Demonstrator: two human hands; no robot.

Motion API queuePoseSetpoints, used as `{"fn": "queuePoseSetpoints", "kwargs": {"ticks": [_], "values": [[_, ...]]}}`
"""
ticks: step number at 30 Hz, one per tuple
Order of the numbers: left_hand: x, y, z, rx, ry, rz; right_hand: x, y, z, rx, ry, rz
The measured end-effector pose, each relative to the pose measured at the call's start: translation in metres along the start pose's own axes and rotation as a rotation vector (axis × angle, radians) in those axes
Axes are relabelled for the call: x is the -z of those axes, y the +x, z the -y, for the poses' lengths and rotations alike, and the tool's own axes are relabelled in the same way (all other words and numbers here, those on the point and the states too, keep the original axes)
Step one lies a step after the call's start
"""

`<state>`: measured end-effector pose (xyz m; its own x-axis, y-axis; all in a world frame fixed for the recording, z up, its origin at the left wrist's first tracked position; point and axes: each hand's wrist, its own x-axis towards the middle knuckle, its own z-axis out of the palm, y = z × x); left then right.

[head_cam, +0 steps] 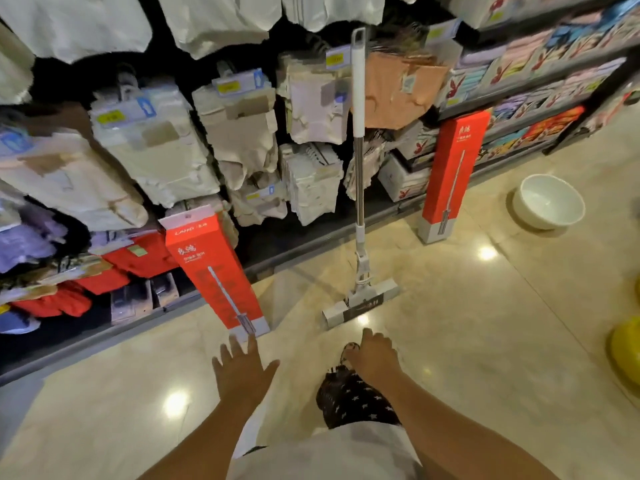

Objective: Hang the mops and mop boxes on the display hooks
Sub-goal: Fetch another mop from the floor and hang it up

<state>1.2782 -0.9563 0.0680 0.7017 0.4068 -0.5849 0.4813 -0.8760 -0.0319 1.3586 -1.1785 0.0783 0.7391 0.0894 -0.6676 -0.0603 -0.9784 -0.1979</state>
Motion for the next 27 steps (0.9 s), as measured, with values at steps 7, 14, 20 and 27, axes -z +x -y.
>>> {"fn": "queuePoseSetpoints", "kwargs": {"ticks": [7, 14, 20, 27], "values": [[0.094, 0.070, -0.141, -0.117, -0.219, -0.120, 0.137, 0.096, -0.030, -0.047, 0.114, -0.095], [0.140, 0.124, -0.192, -0.163, -0.195, -0.045, 0.184, 0.159, -0.035, -0.101, 0.206, -0.061], [0.197, 0.205, -0.213, -0.187, -0.411, -0.077, 0.261, 0.225, 0.005, -0.009, 0.563, -0.135], [0.308, 0.292, -0.267, -0.445, -0.890, -0.032, 0.393, 0.289, 0.084, 0.263, 0.856, -0.191]]}}
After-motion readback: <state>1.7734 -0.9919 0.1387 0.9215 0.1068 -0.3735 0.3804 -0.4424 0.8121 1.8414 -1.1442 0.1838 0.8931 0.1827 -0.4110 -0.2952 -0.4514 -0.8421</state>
